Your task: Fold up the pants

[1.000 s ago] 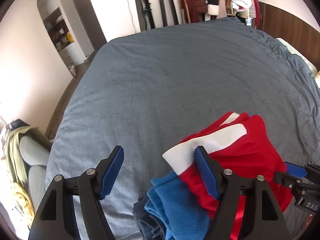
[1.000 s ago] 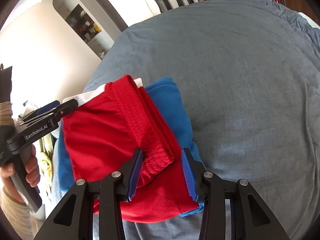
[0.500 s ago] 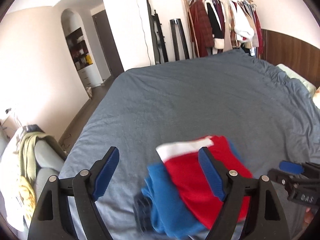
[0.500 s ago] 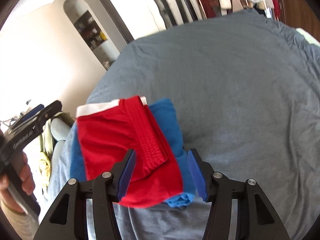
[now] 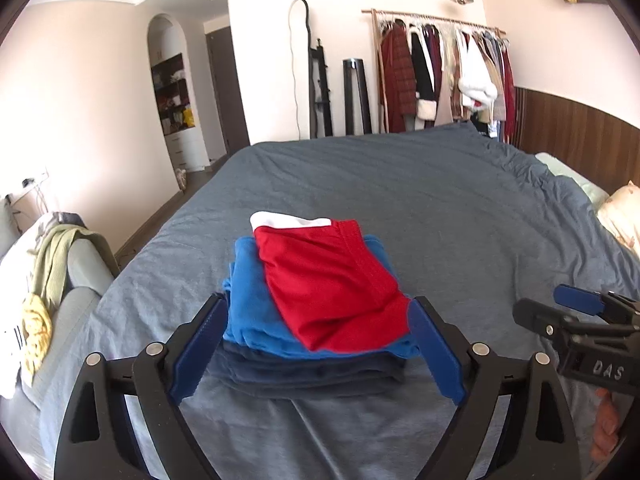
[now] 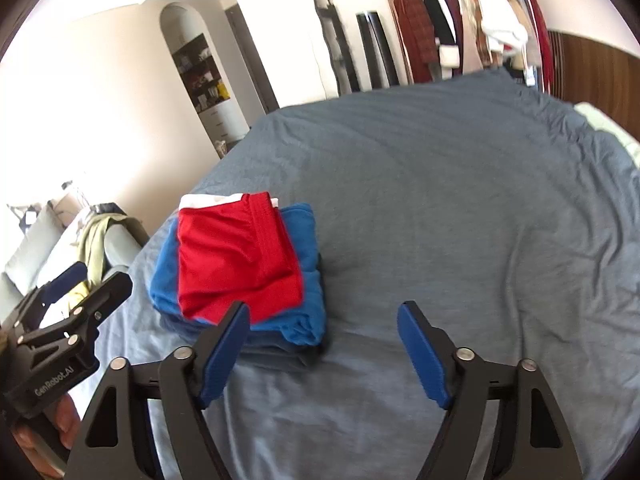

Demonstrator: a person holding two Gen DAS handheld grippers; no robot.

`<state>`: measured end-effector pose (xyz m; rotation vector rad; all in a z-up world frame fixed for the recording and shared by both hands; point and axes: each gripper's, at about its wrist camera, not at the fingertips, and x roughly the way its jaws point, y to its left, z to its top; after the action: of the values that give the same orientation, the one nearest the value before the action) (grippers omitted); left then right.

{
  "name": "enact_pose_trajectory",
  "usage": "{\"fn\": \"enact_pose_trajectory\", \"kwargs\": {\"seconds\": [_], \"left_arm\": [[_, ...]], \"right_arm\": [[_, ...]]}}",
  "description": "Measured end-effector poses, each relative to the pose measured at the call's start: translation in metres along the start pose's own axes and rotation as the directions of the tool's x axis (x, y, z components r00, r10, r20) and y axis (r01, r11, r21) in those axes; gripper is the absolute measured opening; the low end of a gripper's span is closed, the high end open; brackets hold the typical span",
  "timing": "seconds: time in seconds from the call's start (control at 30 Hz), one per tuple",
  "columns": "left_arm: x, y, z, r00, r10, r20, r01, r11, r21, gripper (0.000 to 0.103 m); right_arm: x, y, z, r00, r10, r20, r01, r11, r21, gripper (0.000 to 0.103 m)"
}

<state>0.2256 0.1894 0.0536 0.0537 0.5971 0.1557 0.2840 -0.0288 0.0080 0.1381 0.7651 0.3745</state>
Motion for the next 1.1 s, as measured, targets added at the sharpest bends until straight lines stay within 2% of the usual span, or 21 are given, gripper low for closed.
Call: {"fn": "enact_pose_trajectory", "kwargs": {"seconds": [0.1,0.3,0.53,0.8,1.0,1.1], "left_arm": [[-0.008,-0.009,-0.018,1.0,0.008,0.022,-0.008,1.0,0.002,0.093],[-0.017,-0.022,-0.053,0.998,0.036,0.057,-0.034,0.999,-0.038,0.093],[-0.053,-0.044,-0.098,0.995,0.057,0.084,-0.051,0.996,-0.074,0.093],[-0.116,-0.054,-0.115,0.991,0.065,0.113,-0.056,0.995,-0.08,0.098],[-0.154,-0.066,-0.126,0.984,0.074,0.163,-0.068,0.997,-0.045,0.101],[-0.164,-0.07,-0.13,0.984,0.063,0.164,-0.056,0.997,-0.048,0.101]], "right_arm": [[-0.01,-0.006,-0.015,0.999,-0.017,0.034,0.019,0.999,-0.044,0.083],[-0.018,-0.021,-0.049,0.995,-0.016,0.102,0.026,0.995,-0.101,0.084],[-0.038,-0.037,-0.092,0.988,-0.001,0.157,0.022,0.991,-0.131,0.084],[-0.095,-0.049,-0.124,0.982,-0.012,0.191,0.029,0.996,-0.084,0.084],[-0.126,-0.051,-0.141,0.978,-0.024,0.208,0.037,0.998,-0.059,0.084],[-0.139,-0.052,-0.149,0.974,-0.036,0.223,0.051,0.997,-0.062,0.084]]}}
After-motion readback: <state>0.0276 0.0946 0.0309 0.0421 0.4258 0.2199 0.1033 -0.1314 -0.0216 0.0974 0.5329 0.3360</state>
